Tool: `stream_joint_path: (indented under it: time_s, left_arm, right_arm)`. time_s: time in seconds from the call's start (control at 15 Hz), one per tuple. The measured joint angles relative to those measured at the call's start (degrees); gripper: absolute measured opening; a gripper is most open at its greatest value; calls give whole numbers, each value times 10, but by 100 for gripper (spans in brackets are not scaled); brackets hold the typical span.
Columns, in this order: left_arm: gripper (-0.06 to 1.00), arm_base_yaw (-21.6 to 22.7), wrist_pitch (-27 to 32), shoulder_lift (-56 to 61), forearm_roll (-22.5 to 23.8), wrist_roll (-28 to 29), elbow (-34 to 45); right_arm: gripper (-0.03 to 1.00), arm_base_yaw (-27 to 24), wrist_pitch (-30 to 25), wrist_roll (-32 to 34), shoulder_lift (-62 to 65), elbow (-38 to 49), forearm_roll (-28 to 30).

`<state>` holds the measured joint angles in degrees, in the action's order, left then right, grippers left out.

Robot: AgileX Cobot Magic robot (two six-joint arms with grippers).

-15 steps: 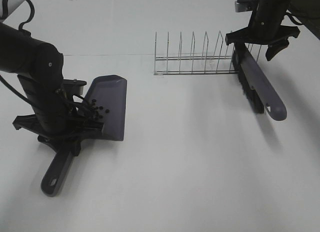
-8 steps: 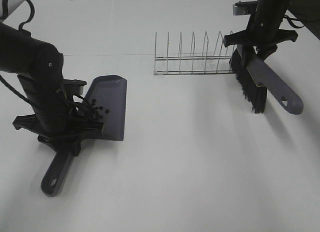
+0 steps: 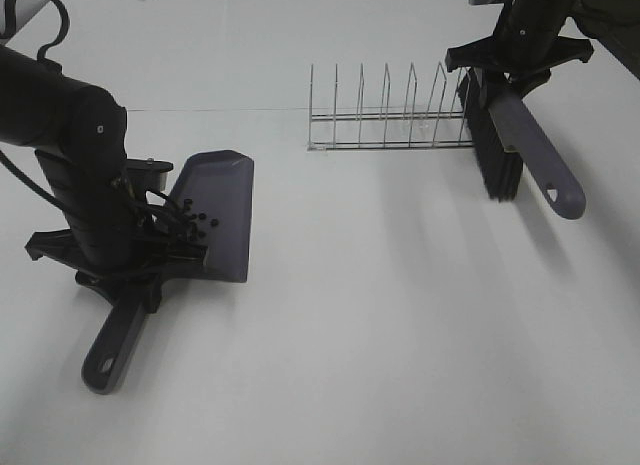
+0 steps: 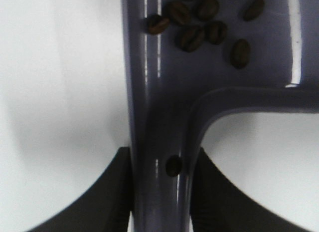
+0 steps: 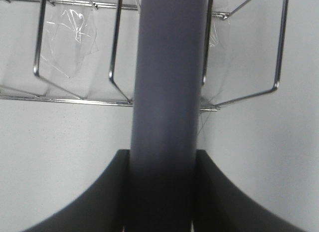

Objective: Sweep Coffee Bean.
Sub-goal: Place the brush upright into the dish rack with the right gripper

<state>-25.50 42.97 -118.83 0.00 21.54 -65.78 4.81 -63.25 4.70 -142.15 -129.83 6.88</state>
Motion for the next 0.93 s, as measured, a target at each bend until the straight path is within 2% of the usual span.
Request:
stream_joint_path:
  time_s: [0.53, 0.67, 0.8, 0.93]
  left_arm:
    - [27, 0, 0, 0, 0, -1, 0]
    - [27, 0, 0, 0, 0, -1, 0]
    - [27, 0, 0, 0, 0, -1, 0]
    - [27, 0, 0, 0, 0, -2, 0]
  right_arm:
    - [30, -1, 48, 6, -13, 0, 9]
    - [40, -1, 56, 20, -14, 0, 11]
    - [57, -1, 57, 29, -14, 0, 13]
    - [63, -1, 57, 29, -6, 0, 14]
